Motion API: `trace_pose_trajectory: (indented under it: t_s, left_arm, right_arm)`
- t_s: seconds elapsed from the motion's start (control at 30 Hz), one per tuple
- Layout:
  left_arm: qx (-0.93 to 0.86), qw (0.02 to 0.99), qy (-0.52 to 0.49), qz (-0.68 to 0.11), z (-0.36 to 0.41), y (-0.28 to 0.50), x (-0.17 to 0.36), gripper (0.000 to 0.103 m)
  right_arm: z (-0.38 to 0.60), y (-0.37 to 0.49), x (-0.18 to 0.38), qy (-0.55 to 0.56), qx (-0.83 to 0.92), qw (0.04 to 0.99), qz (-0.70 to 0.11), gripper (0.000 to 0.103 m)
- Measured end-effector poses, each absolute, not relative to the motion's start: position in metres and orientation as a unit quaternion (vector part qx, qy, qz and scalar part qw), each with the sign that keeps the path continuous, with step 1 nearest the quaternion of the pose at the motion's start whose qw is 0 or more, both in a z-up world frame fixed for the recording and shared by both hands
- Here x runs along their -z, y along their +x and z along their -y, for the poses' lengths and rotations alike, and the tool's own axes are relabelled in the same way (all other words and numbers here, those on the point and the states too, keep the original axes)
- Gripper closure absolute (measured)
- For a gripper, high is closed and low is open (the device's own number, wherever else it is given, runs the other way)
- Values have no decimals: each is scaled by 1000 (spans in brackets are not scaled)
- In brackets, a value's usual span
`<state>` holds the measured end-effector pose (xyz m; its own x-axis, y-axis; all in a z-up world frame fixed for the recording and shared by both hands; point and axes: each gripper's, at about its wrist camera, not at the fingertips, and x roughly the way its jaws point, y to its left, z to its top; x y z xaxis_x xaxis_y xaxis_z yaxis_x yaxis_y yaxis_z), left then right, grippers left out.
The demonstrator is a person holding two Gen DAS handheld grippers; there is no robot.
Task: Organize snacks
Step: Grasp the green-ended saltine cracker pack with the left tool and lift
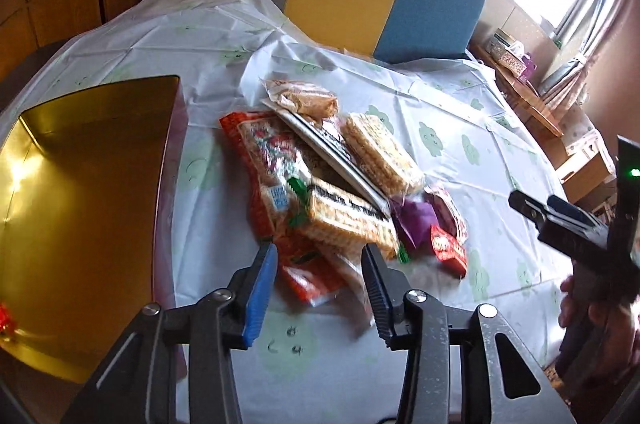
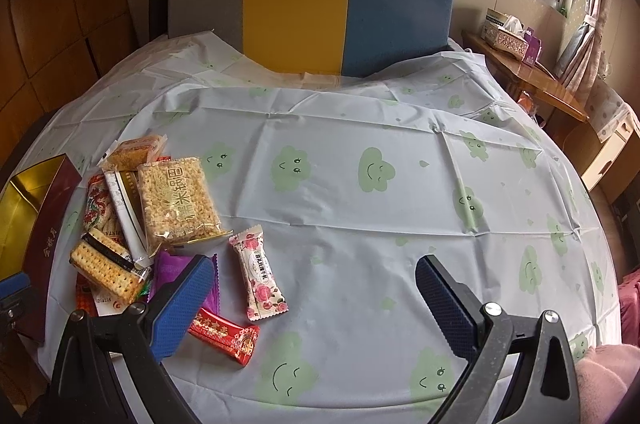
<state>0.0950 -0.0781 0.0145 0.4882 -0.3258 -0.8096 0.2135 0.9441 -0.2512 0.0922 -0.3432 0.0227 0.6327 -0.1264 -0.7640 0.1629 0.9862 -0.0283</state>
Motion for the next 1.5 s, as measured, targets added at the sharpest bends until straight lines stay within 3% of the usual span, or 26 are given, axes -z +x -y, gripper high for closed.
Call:
trace_pose_trajectory:
  t_s: [0.53, 0.77, 1.07, 1.1, 1.17, 1.23, 1.5]
  left_arm:
    - [167, 836, -34, -521, 104, 146, 25, 60]
    - [197, 838, -35, -507, 105, 128, 20, 84]
    - [259, 833, 45, -487, 113, 85, 10, 88]
    - [261, 838, 64, -474, 114, 83, 6, 87]
    - [272, 840, 98, -460, 117, 82, 0, 73]
    - [283, 841, 127, -443, 122, 86, -5, 46]
    - [336, 795, 268, -428, 165, 100, 17, 42]
  right_arm:
    - [345, 95, -22, 27, 75, 901, -427, 1]
    - [345, 97, -20, 25, 79, 899, -430, 1]
    - [345, 96, -19, 20, 83, 896, -435, 1]
    - [345, 95, -19, 21, 84, 896, -436, 1]
    - [345, 95, -19, 21, 84, 896, -436, 1]
    - [345, 94, -20, 22, 82, 897, -434, 1]
    - [348, 92, -24, 32, 78, 899, -429, 1]
